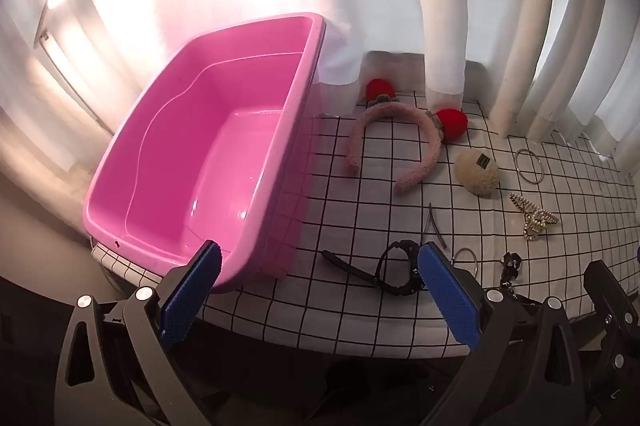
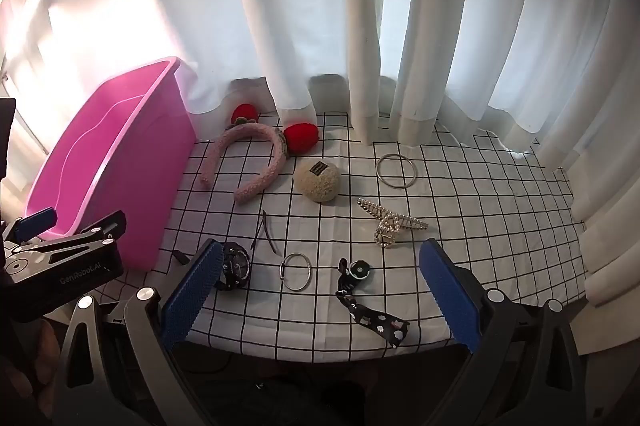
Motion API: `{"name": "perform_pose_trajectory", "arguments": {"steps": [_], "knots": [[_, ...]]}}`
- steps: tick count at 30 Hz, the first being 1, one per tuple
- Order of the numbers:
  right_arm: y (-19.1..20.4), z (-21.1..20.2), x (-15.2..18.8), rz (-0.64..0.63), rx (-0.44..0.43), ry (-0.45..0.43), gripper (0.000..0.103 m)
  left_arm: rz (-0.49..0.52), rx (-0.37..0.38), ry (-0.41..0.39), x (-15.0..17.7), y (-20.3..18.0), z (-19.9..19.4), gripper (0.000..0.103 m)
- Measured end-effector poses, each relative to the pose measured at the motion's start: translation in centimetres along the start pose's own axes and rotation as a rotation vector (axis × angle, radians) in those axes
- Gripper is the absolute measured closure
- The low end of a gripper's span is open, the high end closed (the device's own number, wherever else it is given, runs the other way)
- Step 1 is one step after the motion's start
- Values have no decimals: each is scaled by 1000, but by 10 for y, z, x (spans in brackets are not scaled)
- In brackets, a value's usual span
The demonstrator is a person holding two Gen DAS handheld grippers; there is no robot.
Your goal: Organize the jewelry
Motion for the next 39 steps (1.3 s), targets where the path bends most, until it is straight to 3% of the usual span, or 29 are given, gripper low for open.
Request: {"name": "perform_pose_trajectory", "arguments": {"steps": [14, 32, 39], "knots": [[3, -3, 4, -1, -1, -2, 9, -11, -24, -10, 1, 5, -3, 6], [7, 0, 2, -3, -2, -5, 9, 17, 0, -55, 0, 0, -12, 6], [8, 1, 2, -3, -5, -5, 9, -11, 9, -36, 2, 5, -7, 6]]}}
Point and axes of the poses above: each gripper's, at about its wrist camera, not at the fingertips, and z roughly the way its jaws point, y to its left, x to its underside, the point moved 1 cm from there along z, roughly the way its jaws point
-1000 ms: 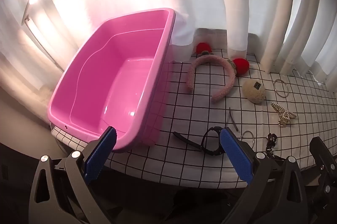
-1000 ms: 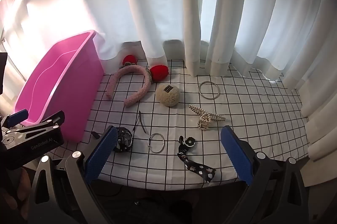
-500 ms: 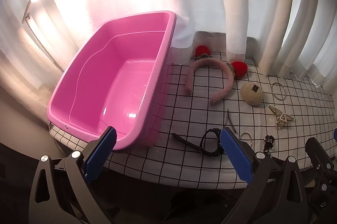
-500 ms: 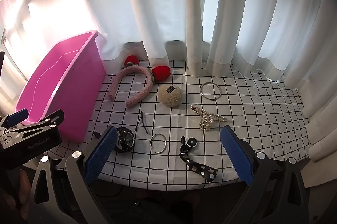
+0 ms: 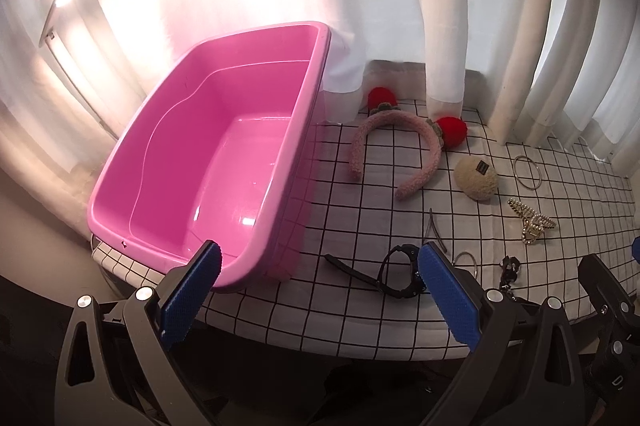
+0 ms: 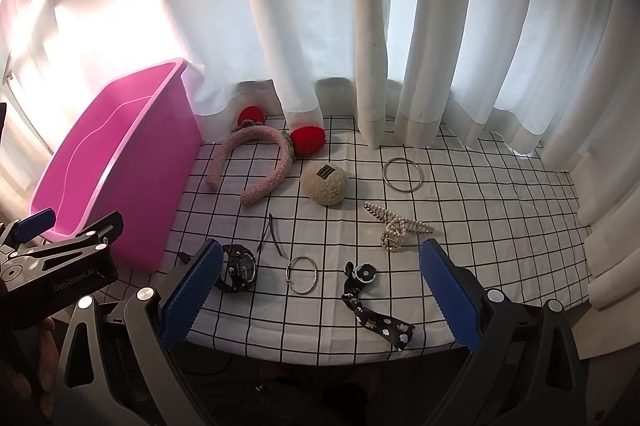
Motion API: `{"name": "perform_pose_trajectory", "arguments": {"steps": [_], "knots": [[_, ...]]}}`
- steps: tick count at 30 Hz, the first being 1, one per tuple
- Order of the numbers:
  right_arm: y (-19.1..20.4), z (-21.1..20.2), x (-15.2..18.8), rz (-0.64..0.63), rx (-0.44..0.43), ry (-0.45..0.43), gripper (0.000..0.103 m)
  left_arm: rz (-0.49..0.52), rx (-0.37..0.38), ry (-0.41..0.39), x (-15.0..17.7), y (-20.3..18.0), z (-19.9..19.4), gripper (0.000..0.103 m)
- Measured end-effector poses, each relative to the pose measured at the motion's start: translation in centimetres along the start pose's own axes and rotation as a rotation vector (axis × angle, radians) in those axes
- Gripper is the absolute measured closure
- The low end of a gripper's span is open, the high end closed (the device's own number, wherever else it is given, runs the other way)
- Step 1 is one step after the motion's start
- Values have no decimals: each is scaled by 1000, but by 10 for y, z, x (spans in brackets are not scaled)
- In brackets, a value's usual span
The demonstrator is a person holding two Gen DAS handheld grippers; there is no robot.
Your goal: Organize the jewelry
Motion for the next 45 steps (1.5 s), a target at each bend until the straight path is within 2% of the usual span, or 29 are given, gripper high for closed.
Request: {"name": "perform_pose_trajectory", "arguments": {"steps": [36, 45], "knots": [[1, 3, 1, 4, -12, 0, 9, -1, -6, -1, 0, 1, 3, 6], [2, 5, 1, 0, -16, 2, 9, 24, 47, 36, 1, -3, 6, 6]]}}
Point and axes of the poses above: each gripper's, at about its wrist camera, not at the fingertips, and z roughly the way its jaws point, y to its left, x to its underside, the point moved 1 cm from there along z, roughly the way its jaws point
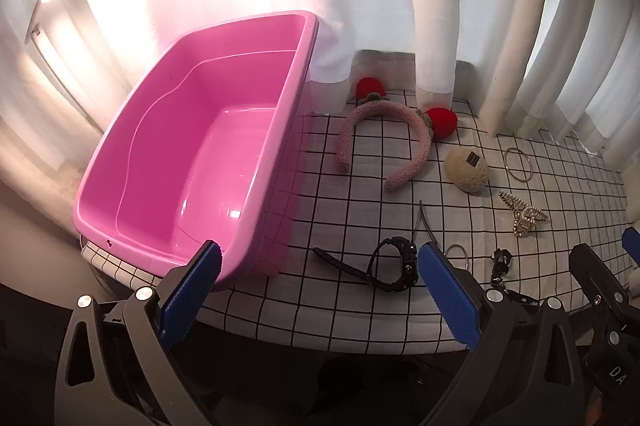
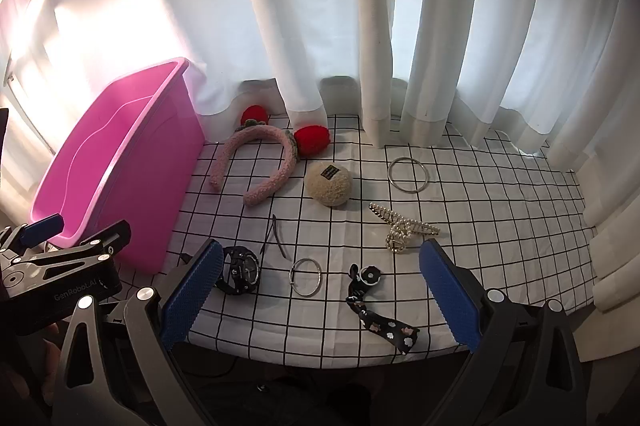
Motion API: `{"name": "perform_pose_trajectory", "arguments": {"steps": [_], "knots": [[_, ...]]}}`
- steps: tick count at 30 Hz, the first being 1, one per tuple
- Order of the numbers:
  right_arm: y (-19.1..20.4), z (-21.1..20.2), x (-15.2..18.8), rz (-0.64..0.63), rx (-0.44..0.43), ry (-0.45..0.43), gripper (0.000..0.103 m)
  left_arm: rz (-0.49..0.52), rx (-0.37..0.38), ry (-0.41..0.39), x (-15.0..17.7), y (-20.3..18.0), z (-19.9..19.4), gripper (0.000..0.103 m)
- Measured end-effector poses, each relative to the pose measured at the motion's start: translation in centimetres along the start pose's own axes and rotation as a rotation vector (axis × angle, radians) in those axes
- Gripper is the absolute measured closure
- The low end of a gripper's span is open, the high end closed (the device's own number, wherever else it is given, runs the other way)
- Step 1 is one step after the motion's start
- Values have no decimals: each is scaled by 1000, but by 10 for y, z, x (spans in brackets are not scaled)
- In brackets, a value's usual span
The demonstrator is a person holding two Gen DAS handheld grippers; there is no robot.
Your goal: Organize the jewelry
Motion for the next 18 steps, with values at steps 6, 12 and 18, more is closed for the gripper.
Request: {"name": "perform_pose_trajectory", "arguments": {"steps": [6, 12, 18], "knots": [[1, 1, 0, 0, -3, 1, 9, 4, 11, 1, 0, -2, 1, 6], [0, 2, 0, 3, -6, 4, 9, 2, 4, -11, -2, -2, 0, 6], [-24, 11, 9, 55, -9, 28, 9, -21, 11, -15, 3, -2, 11, 6]]}}
Point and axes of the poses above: each gripper's, at about its wrist camera, not at the fingertips, and z roughly the way its jaws point, y to its left, x to its underside, the point moved 1 cm from there along z, roughly the way its jaws point
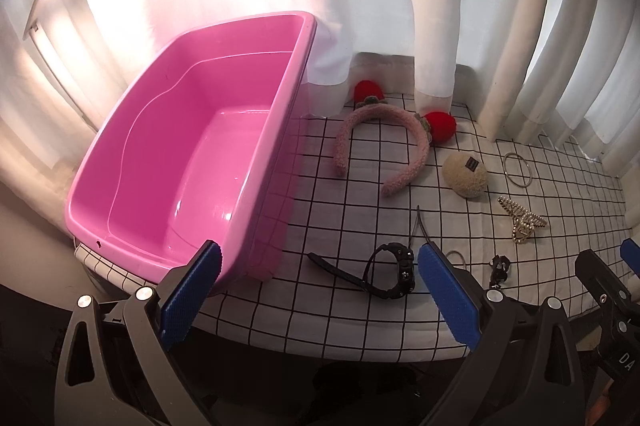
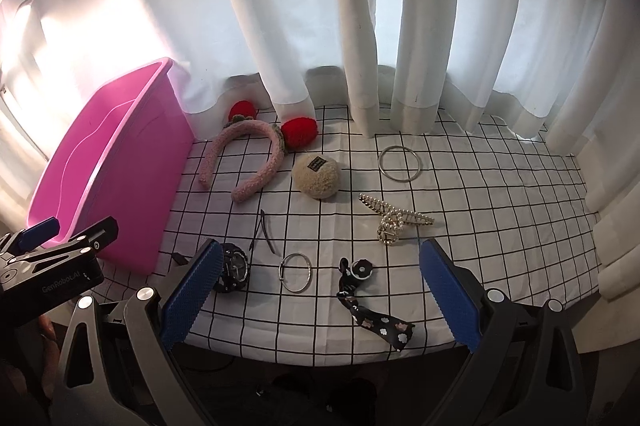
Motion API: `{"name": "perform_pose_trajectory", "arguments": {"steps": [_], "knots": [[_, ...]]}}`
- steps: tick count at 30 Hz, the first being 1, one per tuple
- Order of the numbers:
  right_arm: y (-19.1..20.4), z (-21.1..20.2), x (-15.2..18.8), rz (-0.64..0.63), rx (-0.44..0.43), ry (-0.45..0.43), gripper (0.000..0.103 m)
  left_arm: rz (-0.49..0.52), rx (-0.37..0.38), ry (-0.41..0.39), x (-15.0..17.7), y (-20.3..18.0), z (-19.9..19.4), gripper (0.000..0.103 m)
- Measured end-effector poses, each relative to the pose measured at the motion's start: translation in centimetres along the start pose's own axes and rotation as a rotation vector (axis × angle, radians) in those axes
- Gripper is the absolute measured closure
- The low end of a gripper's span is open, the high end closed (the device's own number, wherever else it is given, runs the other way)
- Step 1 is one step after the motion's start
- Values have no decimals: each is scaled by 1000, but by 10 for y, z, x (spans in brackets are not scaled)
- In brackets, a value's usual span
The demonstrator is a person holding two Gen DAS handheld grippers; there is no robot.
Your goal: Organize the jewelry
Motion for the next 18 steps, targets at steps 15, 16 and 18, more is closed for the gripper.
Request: {"name": "perform_pose_trajectory", "arguments": {"steps": [15, 16, 18], "knots": [[-81, 86, 73, 101, -11, 177, 9, -13, 41, 157, 66, -27, 88, 6], [-84, 93, 77, 97, -20, 190, 9, -11, 42, 153, 68, -30, 92, 6], [-83, 106, 81, 79, -38, 205, 9, -3, 46, 154, 73, -35, 102, 6]]}}
Point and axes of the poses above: each gripper's, at about its wrist camera, not at the fingertips, and z roughly the way its jaws point, y to its left, x to its underside, the point moved 1 cm from there along z, roughly the way its jaws point
